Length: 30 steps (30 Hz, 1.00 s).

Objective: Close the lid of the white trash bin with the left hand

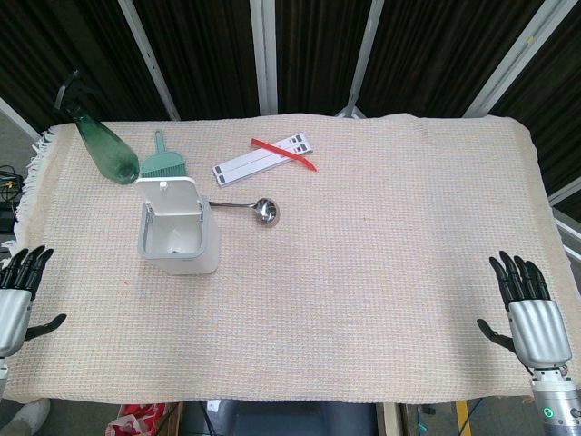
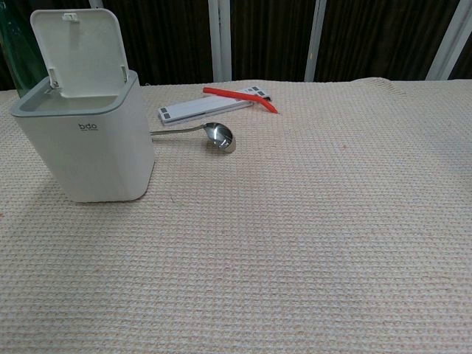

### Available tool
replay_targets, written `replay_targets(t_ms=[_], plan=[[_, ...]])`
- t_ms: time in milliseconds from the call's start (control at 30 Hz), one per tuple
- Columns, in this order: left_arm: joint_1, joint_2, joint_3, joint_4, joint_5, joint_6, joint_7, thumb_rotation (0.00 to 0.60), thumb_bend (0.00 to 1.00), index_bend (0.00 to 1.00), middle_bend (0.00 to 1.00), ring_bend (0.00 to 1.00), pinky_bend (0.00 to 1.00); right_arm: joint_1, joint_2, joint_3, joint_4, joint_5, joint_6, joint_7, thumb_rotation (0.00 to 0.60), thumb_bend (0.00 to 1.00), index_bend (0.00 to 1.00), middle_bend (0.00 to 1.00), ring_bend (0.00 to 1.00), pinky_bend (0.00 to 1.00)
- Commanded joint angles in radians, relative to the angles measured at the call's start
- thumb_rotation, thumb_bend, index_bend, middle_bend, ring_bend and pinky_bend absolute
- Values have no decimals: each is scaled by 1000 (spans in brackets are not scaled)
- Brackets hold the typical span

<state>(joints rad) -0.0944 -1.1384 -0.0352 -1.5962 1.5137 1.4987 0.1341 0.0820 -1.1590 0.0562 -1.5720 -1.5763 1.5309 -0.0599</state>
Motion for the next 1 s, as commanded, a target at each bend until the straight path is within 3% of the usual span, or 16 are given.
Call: replay_targets(t_ms=[33, 800, 867, 933, 1000], plan=[[-1, 1, 2, -2, 5, 2, 0, 600, 0, 0, 0, 0, 116, 0, 1, -1, 1, 2, -1, 1, 600, 211, 0, 0, 0, 61], [3, 7, 1, -20, -7, -1, 22, 600, 8, 0, 0, 0, 105, 4, 2, -3, -9, 17, -23, 16, 600, 211, 0, 0, 0, 61], [3, 8, 2, -22, -9, -4, 26, 600, 35, 0, 0, 0, 118, 3, 2, -3, -11, 19, -24, 18, 600, 211, 0, 0, 0, 61], [3, 9, 1, -26, -12, -5, 28, 600, 123, 0, 1, 13, 168, 3, 3, -5, -14, 20, -25, 18, 600, 211, 0, 0, 0, 61], [3, 11, -3, -32, -13, -1, 30, 600, 219, 0, 57, 85, 261, 2, 3, -6, -17, 20, -26, 17, 600, 211, 0, 0, 0, 61]])
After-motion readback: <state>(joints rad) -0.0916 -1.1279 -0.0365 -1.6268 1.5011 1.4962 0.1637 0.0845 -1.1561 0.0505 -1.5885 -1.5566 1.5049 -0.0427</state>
